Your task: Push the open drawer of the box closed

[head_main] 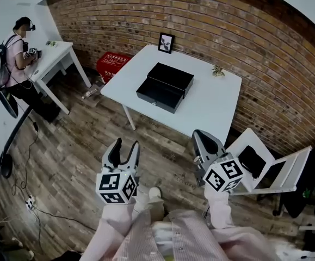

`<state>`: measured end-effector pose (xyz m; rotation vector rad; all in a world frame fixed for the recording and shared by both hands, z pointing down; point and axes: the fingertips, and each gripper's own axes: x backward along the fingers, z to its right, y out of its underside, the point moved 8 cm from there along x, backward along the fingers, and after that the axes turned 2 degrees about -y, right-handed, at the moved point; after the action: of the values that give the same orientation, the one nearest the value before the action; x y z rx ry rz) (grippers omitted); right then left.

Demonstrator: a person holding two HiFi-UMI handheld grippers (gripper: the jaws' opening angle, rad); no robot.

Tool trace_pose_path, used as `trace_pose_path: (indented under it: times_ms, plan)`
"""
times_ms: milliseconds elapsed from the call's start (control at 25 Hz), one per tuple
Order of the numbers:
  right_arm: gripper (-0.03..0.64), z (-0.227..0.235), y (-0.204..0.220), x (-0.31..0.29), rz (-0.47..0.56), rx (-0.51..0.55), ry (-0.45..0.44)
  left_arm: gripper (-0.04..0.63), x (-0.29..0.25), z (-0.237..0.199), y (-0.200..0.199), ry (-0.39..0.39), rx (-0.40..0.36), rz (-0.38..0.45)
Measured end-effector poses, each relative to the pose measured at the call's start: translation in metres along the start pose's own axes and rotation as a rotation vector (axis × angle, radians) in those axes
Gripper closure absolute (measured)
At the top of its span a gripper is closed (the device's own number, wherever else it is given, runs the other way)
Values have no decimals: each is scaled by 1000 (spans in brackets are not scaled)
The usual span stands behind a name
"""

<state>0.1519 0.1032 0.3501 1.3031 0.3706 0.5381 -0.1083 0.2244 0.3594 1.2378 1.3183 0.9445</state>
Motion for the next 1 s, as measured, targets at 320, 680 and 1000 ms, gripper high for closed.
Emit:
trace_pose_path:
  times_ms: [320, 680, 1000]
  plan:
    - [614, 18, 4, -60, -14, -17, 57, 364, -66, -34, -5, 65, 10, -49]
    - [614, 31, 14, -99, -22, -14, 99, 365, -119, -54, 0, 142, -7, -104]
    - [614, 50, 22, -122, -48, -23, 124, 364, -156, -62, 12, 161, -1, -158]
